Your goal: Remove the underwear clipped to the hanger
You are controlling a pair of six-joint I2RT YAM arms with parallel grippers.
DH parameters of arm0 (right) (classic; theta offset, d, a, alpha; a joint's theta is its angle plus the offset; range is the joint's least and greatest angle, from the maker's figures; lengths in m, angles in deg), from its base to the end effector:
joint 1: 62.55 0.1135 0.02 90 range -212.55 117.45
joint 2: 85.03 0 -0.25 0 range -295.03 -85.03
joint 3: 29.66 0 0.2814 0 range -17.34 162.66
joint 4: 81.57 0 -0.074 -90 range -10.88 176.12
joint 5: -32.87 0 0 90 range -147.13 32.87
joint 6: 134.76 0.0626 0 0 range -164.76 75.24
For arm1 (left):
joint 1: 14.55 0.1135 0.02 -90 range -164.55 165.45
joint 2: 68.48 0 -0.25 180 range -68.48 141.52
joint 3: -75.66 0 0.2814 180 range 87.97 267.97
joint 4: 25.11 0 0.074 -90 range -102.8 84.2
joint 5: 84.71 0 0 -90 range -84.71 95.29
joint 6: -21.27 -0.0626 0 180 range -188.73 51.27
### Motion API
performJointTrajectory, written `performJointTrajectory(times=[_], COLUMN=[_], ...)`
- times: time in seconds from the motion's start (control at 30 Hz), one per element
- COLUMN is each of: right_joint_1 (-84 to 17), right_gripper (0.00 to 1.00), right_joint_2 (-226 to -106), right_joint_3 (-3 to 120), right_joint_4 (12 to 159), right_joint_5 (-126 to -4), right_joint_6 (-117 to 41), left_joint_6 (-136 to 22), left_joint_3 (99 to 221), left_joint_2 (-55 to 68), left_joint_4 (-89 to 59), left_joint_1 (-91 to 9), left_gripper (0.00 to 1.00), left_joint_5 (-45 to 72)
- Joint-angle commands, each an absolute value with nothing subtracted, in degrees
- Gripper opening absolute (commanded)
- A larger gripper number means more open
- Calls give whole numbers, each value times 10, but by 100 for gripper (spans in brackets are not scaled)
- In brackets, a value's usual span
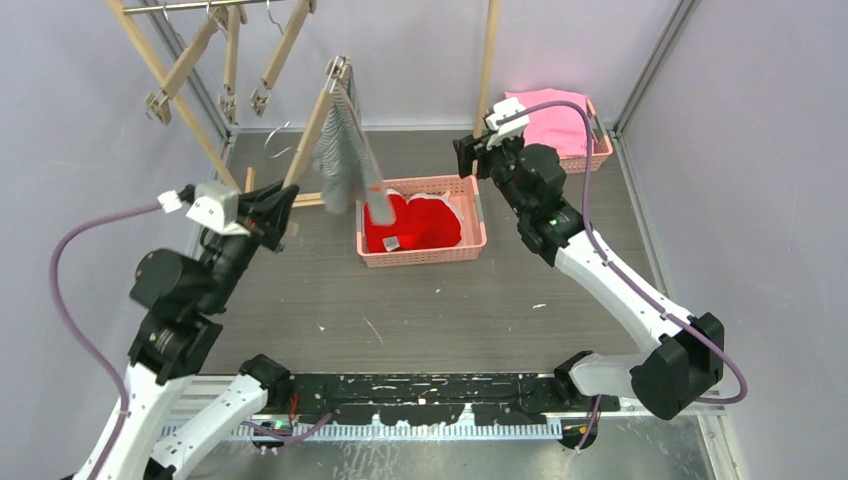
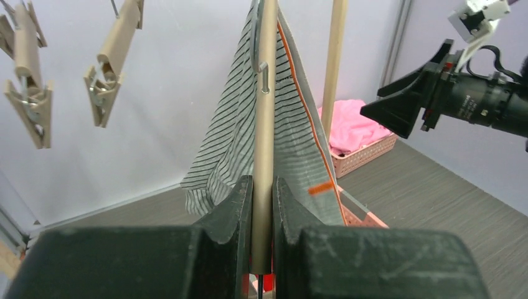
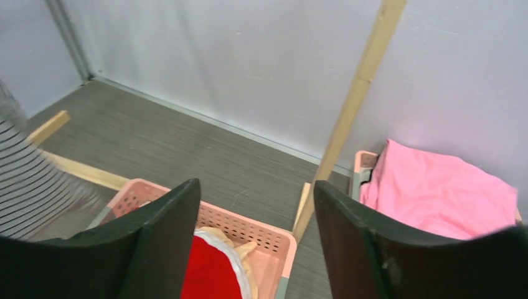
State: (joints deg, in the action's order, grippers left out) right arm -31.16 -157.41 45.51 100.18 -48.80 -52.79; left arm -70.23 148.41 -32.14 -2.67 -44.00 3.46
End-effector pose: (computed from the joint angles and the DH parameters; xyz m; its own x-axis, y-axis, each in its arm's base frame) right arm 0.3128 0.1802 0.3762 0.1217 -0.0877 -0.9887 -0.3788 0.9166 -0.1279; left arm 0.1556 -0.0856 0.4616 0.2223 -0.0955 -0.9703 0.4588 0.8884 0.0177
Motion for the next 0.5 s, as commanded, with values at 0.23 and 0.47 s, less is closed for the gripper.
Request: performJointTrajectory(times=[0.23,0.47], right_joint_1=[-315,-319], right_gripper=[78,86], right_joint_2=[-1545,-1491], right_joint_3=[557,594], right_joint_4=[904,853], right_joint_5=[-714,-850], right_joint_6=[-501,-541], left_joint_6=[-687,-668], left_joint_3=[1450,1418], left_joint_2=[-401,-465], left_joint_4=[32,77], left_joint_1=[-438,-439], left_gripper=[0,0], left_joint_5=[152,196])
